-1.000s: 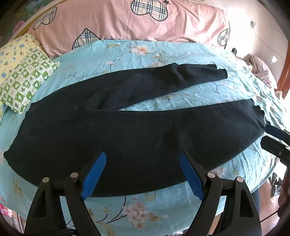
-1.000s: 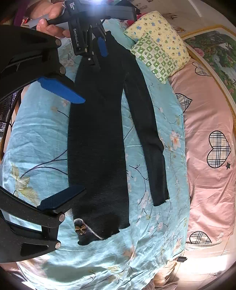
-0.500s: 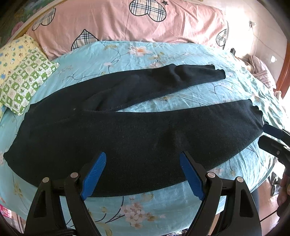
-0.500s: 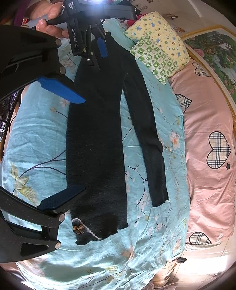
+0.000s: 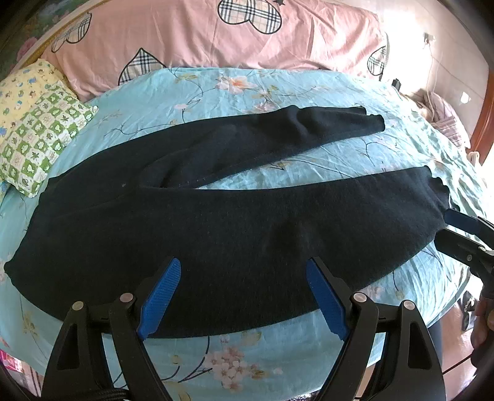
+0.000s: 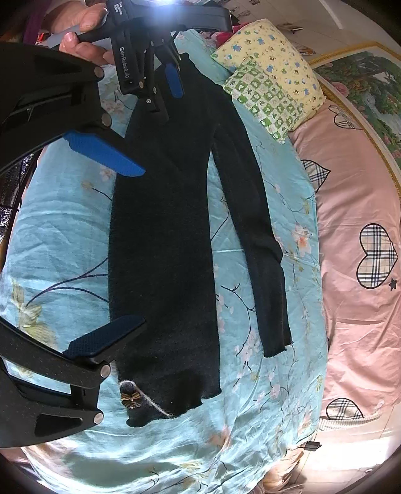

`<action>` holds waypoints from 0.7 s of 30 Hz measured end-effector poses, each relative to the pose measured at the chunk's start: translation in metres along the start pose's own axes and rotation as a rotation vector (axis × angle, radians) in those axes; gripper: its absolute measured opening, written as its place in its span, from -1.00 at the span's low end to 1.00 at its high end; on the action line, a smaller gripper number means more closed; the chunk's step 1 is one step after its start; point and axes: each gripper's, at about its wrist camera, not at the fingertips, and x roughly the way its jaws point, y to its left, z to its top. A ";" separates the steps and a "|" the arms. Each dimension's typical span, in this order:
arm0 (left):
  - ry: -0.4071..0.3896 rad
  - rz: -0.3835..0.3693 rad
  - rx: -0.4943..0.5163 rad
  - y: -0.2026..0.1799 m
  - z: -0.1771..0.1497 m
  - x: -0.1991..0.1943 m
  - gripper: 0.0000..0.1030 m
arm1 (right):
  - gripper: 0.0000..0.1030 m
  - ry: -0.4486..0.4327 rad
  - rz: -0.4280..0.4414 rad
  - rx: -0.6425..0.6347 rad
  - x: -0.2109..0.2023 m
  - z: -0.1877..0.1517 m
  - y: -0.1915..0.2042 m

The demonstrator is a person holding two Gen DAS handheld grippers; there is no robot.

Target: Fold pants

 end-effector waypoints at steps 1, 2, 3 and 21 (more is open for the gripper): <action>0.001 -0.002 0.001 0.000 0.000 0.000 0.63 | 0.78 0.000 0.000 0.000 0.000 0.000 0.000; 0.002 -0.001 0.000 -0.001 0.000 0.000 0.63 | 0.78 0.001 0.000 -0.001 0.000 0.000 0.000; 0.001 -0.003 0.001 -0.001 0.000 0.000 0.63 | 0.78 0.000 0.000 -0.001 0.000 0.000 0.000; 0.008 -0.024 0.011 0.002 0.008 0.004 0.63 | 0.78 -0.007 0.017 -0.004 0.001 0.011 0.001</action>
